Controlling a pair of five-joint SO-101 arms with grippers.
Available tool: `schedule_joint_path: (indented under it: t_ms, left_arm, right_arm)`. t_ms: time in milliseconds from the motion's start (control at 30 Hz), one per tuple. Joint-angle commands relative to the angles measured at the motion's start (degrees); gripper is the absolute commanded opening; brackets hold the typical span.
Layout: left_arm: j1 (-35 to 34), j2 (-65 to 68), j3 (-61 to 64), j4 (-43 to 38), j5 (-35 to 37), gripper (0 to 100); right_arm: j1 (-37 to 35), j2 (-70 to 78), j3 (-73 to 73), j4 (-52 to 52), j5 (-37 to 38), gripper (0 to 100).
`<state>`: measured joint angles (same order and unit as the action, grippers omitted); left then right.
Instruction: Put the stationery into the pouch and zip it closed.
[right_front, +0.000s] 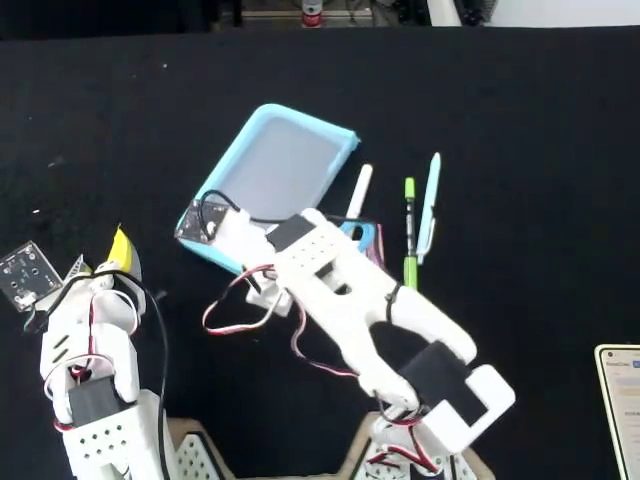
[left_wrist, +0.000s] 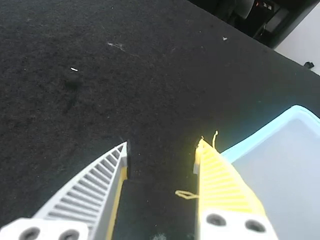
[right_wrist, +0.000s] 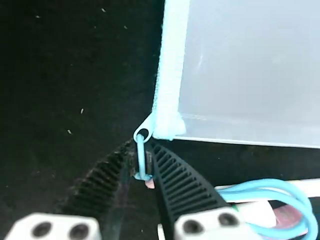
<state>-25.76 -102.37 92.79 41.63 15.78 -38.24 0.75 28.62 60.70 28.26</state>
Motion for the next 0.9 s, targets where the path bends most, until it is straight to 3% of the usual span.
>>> schedule_joint_path:
  t_ms: [0,133,567,700,867]
  left_arm:
    - [0.31,-0.53,-0.75,-1.05,0.35,22]
    - [0.31,-0.53,-0.75,-1.05,0.35,22]
    - [0.57,-0.53,-0.75,-0.97,0.35,22]
    - [0.66,-0.53,-0.75,-0.97,0.35,22]
    - [0.66,-0.53,-0.75,-0.88,0.35,22]
  right_arm:
    - [-1.32,-2.77,3.21,-4.13,-0.53,7.8]
    - [-1.85,-0.40,6.90,-9.14,-0.53,9.8]
    - [-1.93,1.71,4.88,-9.58,-0.62,9.2]
    - [-1.58,1.71,4.97,-10.55,-0.62,0.5]
    - [-1.14,-0.66,6.46,-11.43,-2.46,1.0]
